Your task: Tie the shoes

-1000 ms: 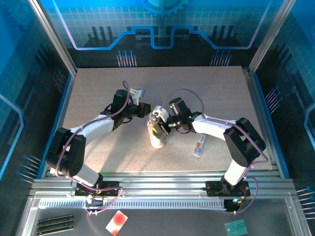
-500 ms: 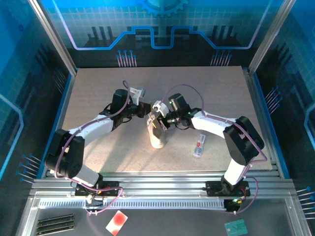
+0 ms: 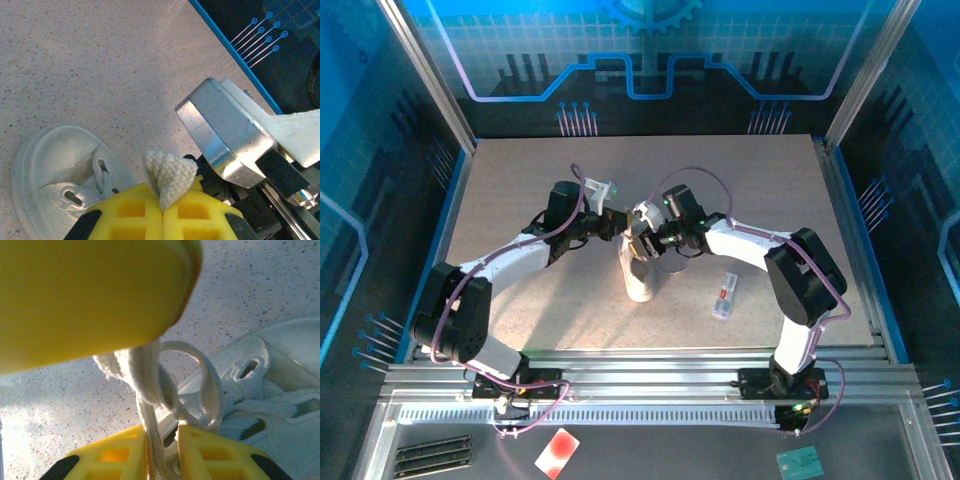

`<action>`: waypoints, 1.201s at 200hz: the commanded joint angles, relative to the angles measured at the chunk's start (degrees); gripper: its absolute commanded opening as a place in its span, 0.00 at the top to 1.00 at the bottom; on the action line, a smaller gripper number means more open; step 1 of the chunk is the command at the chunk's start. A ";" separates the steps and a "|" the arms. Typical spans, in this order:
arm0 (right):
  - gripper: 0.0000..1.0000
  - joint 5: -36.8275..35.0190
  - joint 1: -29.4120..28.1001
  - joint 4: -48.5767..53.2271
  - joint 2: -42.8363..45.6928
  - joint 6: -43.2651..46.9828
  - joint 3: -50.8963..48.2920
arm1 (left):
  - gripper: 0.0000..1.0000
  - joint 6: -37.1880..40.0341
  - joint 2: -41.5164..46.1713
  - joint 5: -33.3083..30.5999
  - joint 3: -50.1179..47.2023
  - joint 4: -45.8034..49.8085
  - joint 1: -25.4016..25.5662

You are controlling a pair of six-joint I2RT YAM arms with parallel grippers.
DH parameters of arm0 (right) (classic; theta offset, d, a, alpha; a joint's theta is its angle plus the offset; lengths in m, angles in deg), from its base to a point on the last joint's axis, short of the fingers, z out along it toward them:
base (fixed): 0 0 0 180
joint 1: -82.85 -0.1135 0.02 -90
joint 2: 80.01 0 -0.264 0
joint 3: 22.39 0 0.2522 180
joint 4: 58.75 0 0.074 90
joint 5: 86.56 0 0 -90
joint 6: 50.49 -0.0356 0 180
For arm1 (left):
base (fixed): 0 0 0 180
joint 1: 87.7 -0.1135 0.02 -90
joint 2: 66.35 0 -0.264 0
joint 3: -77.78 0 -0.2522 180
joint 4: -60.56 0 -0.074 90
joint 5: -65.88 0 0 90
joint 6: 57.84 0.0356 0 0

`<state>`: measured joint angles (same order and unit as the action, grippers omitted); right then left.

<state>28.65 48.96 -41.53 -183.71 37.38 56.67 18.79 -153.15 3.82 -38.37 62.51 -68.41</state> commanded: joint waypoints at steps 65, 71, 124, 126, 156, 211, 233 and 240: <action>0.62 3.12 2.38 -1.03 3.34 -2.48 -0.55 | 1.00 1.85 1.11 2.82 -0.08 0.39 -0.13; 0.61 3.45 2.51 -1.21 3.93 -2.52 -0.82 | 1.00 1.85 1.05 2.86 -0.06 0.43 -0.13; 0.49 15.98 6.55 -3.74 3.17 -3.77 -0.77 | 1.00 2.26 0.49 3.40 1.12 0.91 -0.13; 0.49 16.53 6.69 -4.19 2.98 -4.00 -0.89 | 1.00 2.31 0.49 3.43 1.13 0.98 -0.13; 0.45 21.46 8.84 -10.45 -0.59 -6.67 -2.06 | 1.00 2.64 0.23 4.21 1.73 1.62 -0.13; 0.53 22.88 8.71 -7.40 -6.63 -4.87 2.47 | 1.00 3.92 0.19 5.49 1.97 2.56 -0.15; 0.55 21.87 8.49 -5.17 -7.06 -3.34 3.23 | 1.00 4.43 0.13 5.71 1.86 2.76 -0.17; 0.55 21.49 8.43 -4.36 -7.14 -2.66 3.51 | 1.00 4.52 0.06 5.80 1.94 2.76 -0.15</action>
<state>49.33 57.77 -48.35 -190.31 32.22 57.57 21.28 -153.17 7.49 -38.33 64.02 -68.41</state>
